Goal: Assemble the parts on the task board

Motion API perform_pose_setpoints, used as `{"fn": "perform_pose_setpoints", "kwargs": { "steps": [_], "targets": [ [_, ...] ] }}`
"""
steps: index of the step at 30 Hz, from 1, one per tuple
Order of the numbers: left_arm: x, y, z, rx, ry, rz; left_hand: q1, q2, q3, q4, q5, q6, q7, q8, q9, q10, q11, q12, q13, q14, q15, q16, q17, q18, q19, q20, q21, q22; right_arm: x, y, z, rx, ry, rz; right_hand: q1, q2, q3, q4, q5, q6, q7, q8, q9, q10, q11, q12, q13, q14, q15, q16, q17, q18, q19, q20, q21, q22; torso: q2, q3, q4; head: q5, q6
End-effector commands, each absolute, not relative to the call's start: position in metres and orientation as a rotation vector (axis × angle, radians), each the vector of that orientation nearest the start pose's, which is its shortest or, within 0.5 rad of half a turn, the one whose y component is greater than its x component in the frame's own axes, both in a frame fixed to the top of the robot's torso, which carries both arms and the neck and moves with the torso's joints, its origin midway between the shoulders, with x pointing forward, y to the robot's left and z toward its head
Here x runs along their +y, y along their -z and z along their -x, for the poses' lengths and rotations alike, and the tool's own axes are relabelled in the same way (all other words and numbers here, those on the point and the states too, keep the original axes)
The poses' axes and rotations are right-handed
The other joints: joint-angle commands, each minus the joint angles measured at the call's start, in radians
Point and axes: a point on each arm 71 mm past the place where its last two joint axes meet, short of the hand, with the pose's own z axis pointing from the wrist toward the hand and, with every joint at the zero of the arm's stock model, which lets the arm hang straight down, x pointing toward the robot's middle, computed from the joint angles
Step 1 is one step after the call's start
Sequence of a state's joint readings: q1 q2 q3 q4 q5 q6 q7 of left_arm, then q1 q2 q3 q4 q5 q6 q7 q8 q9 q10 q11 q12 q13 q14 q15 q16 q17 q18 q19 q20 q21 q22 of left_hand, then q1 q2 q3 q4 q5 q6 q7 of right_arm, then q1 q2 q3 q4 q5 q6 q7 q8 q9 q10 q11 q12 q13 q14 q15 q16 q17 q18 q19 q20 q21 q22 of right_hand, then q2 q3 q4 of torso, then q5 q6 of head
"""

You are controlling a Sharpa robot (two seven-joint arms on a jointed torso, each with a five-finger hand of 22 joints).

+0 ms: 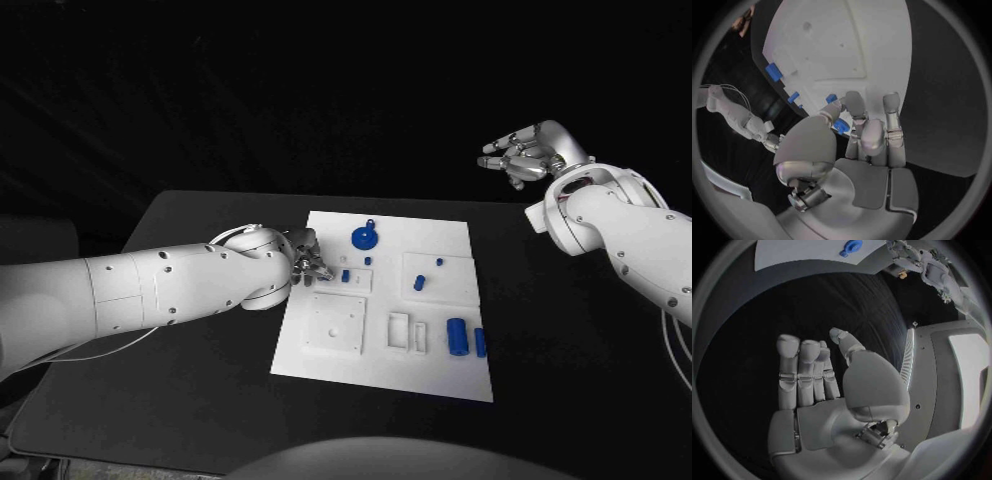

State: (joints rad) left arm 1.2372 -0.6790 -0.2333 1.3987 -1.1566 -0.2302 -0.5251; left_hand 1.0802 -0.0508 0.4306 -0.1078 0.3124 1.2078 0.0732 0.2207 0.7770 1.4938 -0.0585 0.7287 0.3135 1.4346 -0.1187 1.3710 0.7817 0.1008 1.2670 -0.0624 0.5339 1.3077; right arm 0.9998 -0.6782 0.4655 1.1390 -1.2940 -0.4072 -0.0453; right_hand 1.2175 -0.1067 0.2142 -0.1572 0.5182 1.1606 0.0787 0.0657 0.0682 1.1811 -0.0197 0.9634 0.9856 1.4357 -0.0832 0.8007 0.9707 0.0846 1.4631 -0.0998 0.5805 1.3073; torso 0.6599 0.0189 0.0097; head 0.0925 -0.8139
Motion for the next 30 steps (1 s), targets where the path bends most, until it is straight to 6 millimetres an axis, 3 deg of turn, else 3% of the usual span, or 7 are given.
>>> {"fn": "perform_pose_setpoints", "kwargs": {
  "steps": [1, 3, 4, 5, 7, 9, 30],
  "targets": [
    [0.1858, 0.2737, -0.4812, 2.168, 0.275, 0.209, 0.014, 0.024, -0.014, 0.018, -0.011, 0.137, -0.125, -0.002, 0.0, 0.021, -0.028, -0.002, -0.002, 0.001, -0.004, -0.007, -0.003, 0.006, 0.0, 0.001, -0.008, 0.016, -0.2745, 0.149, -0.5657, 1.366, -0.677, -0.441, -0.01, 0.001, 0.0, 0.01, 0.006, -0.008, -0.001, -0.004, -0.002, -0.009, -0.001, -0.007, -0.002, -0.007, 0.0, 0.003, 0.0, 0.007, 0.035, -0.001, 0.003, 0.067, 0.001, -0.0003, -0.0004, 0.001, 0.001],
    [0.1854, 0.2736, -0.4814, 2.165, 0.276, 0.211, 0.009, 0.022, -0.019, 0.031, -0.015, 0.137, -0.126, -0.002, 0.0, 0.021, -0.028, -0.002, -0.002, 0.001, -0.004, -0.007, -0.004, 0.004, 0.001, 0.0, -0.009, 0.016, -0.2745, 0.1491, -0.5657, 1.367, -0.678, -0.442, -0.01, 0.002, 0.001, 0.011, 0.007, -0.008, -0.001, -0.004, -0.002, -0.009, -0.001, -0.007, -0.002, -0.007, 0.0, 0.003, 0.0, 0.007, 0.035, -0.001, 0.003, 0.067, 0.001, -0.0001, -0.0008, 0.002, 0.001],
    [0.1852, 0.2735, -0.4816, 2.163, 0.277, 0.213, 0.006, 0.018, -0.024, 0.042, -0.03, 0.137, -0.126, -0.001, 0.0, 0.021, -0.028, -0.002, -0.002, 0.001, -0.004, -0.007, -0.004, 0.001, 0.0, -0.003, -0.011, 0.016, -0.2744, 0.1491, -0.5657, 1.367, -0.678, -0.442, -0.01, 0.002, 0.001, 0.011, 0.007, -0.008, -0.001, -0.004, -0.002, -0.009, -0.001, -0.007, -0.002, -0.007, 0.0, 0.003, 0.0, 0.007, 0.035, -0.001, 0.003, 0.067, 0.001, -0.0001, -0.0008, 0.002, 0.001],
    [0.185, 0.2734, -0.4817, 2.161, 0.278, 0.215, 0.007, 0.021, -0.027, 0.046, -0.074, 0.138, -0.127, -0.001, 0.0, 0.021, -0.028, -0.002, -0.003, 0.0, -0.004, -0.008, -0.006, -0.001, 0.0, -0.004, -0.011, 0.016, -0.2744, 0.1491, -0.5657, 1.367, -0.679, -0.443, -0.014, 0.003, 0.0, 0.016, 0.008, -0.008, -0.002, -0.004, -0.002, -0.009, -0.001, -0.007, -0.002, -0.007, 0.0, 0.003, 0.0, 0.007, 0.035, -0.001, 0.003, 0.067, 0.0, 0.0001, -0.0009, 0.002, 0.001],
    [0.1849, 0.2732, -0.4819, 2.157, 0.279, 0.218, 0.011, 0.023, -0.037, 0.056, -0.093, 0.138, -0.127, -0.001, 0.0, 0.021, -0.028, -0.002, -0.003, 0.0, -0.004, -0.008, -0.008, -0.006, 0.001, -0.008, -0.014, 0.015, -0.2743, 0.1491, -0.5657, 1.367, -0.679, -0.444, -0.017, 0.004, 0.0, 0.02, 0.008, -0.008, -0.002, -0.004, -0.002, -0.009, -0.001, -0.007, -0.002, -0.007, 0.0, 0.004, 0.001, 0.007, 0.035, -0.001, 0.003, 0.067, 0.0, 0.0004, -0.0009, 0.002, 0.001],
    [0.1849, 0.2731, -0.4822, 2.154, 0.279, 0.221, 0.012, 0.02, -0.043, 0.065, -0.097, 0.137, -0.127, -0.002, -0.002, 0.021, -0.029, -0.004, -0.005, 0.0, -0.005, -0.01, -0.011, -0.008, 0.002, -0.01, -0.016, 0.015, -0.2744, 0.1491, -0.5657, 1.366, -0.679, -0.445, -0.01, -0.001, 0.005, 0.033, 0.007, -0.009, -0.002, -0.003, -0.001, -0.009, -0.001, -0.007, -0.002, -0.007, 0.0, 0.004, 0.0, 0.007, 0.036, -0.001, 0.001, 0.066, 0.0, 0.0006, -0.0007, 0.002, 0.002],
    [0.1861, 0.2744, -0.4874, 2.163, 0.255, 0.219, 0.035, -0.04, -0.054, 0.142, -0.115, 0.139, -0.128, -0.006, -0.009, 0.021, -0.029, -0.007, -0.016, -0.002, -0.007, -0.017, -0.027, -0.012, 0.008, -0.013, -0.029, 0.017, -0.2747, 0.1492, -0.5657, 1.366, -0.68, -0.446, -0.011, -0.002, 0.004, 0.038, 0.008, -0.009, -0.002, -0.004, -0.002, -0.009, -0.001, -0.006, -0.002, -0.007, 0.0, 0.003, -0.001, 0.007, 0.036, -0.001, 0.0, 0.067, 0.0, 0.0001, 0.0, 0.0, 0.004]
  ]
}}
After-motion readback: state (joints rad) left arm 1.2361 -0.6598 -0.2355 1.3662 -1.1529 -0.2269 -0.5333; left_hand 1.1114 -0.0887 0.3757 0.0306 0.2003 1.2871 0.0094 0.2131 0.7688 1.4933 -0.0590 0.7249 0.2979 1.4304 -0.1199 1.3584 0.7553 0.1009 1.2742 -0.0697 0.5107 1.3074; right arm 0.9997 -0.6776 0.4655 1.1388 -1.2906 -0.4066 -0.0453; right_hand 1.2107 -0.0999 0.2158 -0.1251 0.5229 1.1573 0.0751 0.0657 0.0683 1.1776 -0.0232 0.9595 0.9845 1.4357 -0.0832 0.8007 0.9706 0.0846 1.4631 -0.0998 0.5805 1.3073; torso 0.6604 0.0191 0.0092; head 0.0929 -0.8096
